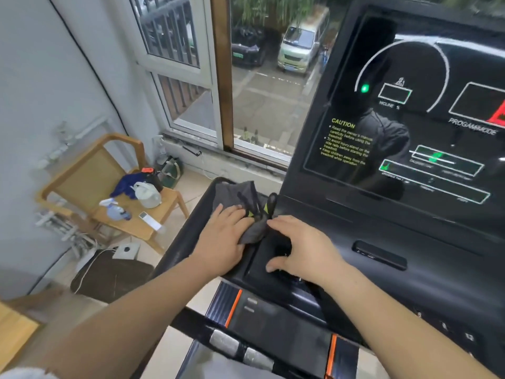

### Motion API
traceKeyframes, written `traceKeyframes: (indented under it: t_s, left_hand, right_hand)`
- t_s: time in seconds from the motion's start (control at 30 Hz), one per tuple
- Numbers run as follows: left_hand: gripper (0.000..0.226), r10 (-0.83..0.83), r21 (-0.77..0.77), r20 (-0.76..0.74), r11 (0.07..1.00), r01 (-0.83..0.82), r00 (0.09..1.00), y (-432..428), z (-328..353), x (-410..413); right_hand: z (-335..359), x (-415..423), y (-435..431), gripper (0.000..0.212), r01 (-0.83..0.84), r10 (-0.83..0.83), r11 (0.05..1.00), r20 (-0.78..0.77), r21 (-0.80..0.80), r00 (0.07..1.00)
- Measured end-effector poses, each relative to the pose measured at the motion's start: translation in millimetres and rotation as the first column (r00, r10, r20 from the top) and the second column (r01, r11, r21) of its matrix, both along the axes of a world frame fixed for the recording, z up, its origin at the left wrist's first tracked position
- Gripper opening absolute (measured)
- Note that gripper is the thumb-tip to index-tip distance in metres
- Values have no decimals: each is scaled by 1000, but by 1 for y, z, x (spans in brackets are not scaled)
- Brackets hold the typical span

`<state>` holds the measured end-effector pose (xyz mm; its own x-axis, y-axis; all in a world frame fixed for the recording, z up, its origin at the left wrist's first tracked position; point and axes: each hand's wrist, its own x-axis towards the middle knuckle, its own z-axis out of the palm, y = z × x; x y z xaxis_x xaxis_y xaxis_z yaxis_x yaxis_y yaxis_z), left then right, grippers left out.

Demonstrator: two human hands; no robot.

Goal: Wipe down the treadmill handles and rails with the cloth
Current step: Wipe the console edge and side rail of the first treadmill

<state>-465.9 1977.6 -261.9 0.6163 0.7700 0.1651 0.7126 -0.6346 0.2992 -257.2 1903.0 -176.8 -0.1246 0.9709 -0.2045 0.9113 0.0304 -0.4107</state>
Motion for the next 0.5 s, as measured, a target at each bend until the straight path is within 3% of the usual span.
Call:
traceKeyframes:
  t_s: [0.1,0.17,0.23,0.33,0.4,0.5]
  left_hand:
    - [44,-45,36,8,998,44,999,-13,-4,-12]
    - [47,-5,54,-34,999,7,999,-5,3,-4]
    - [50,99,60,-86,994,-94,991,1,12,10]
    - [44,194,58,-138,981,-187,971,-20,13,25]
    - [36,150,81,-92,986,-143,984,-45,10,13]
    - [30,44,180,-81,983,-29,996,-68,3,-28]
  right_hand:
    - [-3,16,-1,69,111,-110,986,-9,126,994]
    - [-3,17,4,68,98,-102,985,18,141,995]
    - [-4,7,7,79,36,-37,994,5,107,999]
    - [-9,-15,3,115,-71,71,997,8,7,997]
    - [-15,-24,-6,128,-98,99,995,43,-33,994]
    - [-27,-28,-22,124,-155,158,987,132,-31,978]
